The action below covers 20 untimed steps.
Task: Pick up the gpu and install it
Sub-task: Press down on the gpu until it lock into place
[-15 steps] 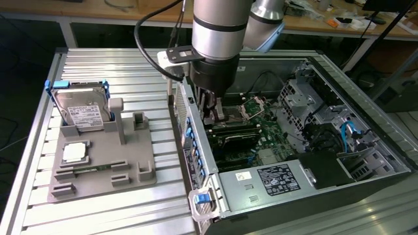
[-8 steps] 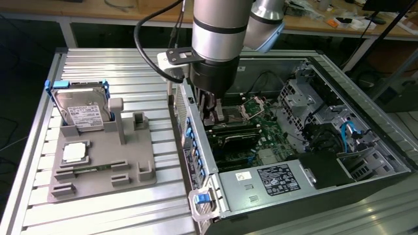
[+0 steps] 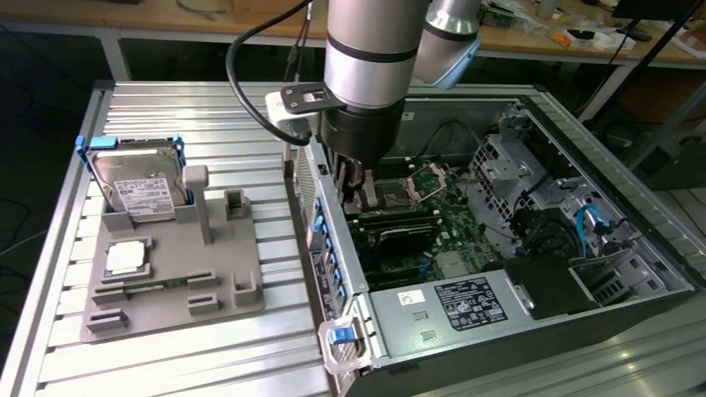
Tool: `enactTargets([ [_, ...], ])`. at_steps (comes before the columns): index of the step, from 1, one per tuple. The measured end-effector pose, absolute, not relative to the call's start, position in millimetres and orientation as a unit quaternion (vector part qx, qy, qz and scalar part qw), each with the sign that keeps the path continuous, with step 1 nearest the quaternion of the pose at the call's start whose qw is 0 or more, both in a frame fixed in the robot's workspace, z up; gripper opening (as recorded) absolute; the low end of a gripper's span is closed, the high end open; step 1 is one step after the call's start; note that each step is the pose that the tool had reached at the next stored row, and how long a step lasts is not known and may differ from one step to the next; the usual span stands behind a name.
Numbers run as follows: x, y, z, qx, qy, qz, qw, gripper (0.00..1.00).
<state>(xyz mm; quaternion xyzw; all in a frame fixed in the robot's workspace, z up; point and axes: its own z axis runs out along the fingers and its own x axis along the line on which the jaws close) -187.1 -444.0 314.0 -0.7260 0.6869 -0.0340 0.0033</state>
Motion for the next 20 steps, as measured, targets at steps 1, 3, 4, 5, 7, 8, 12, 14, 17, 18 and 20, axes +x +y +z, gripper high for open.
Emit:
enactTargets([
  [1, -187, -444, 314, -0.726, 0.687, -0.033, 0.004, 0.11],
  [3, -187, -445, 314, -0.726, 0.687, -0.031, 0.005, 0.11],
  [4, -187, -446, 314, -0.726, 0.687, -0.03, 0.005, 0.11],
  [5, -187, -447, 314, -0.726, 0.687, -0.029, 0.004, 0.11],
  [7, -187, -448, 314, -0.726, 0.687, -0.025, 0.002, 0.11],
  [8, -187, -449, 314, -0.726, 0.687, -0.023, 0.001, 0.11],
  [12, -187, -453, 313, -0.726, 0.687, -0.019, 0.0, 0.11],
  [14, -187, -455, 312, -0.726, 0.687, -0.018, 0.001, 0.11],
  [17, -187, -458, 310, -0.726, 0.687, -0.016, 0.003, 0.11],
  [18, -187, -459, 309, -0.726, 0.687, -0.015, 0.004, 0.11],
  [20, -187, -460, 307, -0.726, 0.687, -0.012, 0.007, 0.11],
])
